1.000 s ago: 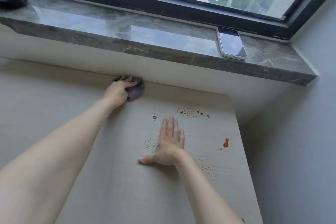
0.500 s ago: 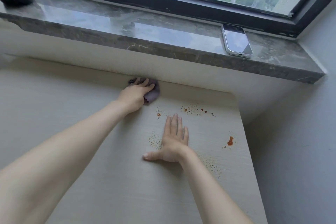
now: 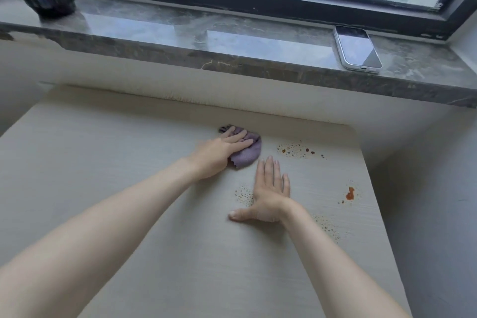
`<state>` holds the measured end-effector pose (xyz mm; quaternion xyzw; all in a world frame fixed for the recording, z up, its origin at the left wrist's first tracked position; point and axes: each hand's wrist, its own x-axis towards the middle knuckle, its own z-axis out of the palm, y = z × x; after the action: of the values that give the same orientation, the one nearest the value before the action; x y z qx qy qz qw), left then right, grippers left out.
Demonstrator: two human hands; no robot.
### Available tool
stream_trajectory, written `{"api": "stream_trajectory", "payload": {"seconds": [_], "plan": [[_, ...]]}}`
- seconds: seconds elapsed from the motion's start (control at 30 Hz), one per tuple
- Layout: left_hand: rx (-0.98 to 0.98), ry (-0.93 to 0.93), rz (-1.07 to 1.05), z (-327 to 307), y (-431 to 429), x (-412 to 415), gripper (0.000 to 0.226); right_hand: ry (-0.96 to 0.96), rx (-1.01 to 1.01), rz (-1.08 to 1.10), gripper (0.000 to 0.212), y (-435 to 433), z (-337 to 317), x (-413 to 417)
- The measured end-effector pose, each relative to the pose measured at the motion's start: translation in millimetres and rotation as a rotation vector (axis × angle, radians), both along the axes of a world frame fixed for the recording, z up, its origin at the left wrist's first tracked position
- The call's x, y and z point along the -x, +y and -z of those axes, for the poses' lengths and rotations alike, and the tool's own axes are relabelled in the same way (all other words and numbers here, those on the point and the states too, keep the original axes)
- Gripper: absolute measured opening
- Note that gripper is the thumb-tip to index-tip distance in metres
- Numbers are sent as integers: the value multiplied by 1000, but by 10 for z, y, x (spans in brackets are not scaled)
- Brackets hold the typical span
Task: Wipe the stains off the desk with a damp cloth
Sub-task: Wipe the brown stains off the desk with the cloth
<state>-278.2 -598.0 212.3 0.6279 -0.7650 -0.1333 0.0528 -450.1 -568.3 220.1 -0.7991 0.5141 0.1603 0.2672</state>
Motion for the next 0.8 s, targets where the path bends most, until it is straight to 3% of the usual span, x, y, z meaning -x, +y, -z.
{"api": "stream_trajectory", "payload": {"seconds": [0.17, 0.33, 0.5, 0.67, 0.8], "plan": [[7, -61, -175, -48, 3, 251, 59, 12, 6, 4, 145, 18, -23, 9], [-27, -54, -23, -2, 154, 93, 60, 25, 10, 2, 145, 22, -29, -11], [-67, -99, -160, -154, 121, 252, 57, 35, 0, 4, 145, 22, -39, -10], [-89, -106, -35, -153, 347, 131, 57, 49, -3, -1, 145, 22, -57, -14], [-73, -98, -126, -135, 372, -12, 57, 42, -24, 0, 144, 21, -78, -14]]}}
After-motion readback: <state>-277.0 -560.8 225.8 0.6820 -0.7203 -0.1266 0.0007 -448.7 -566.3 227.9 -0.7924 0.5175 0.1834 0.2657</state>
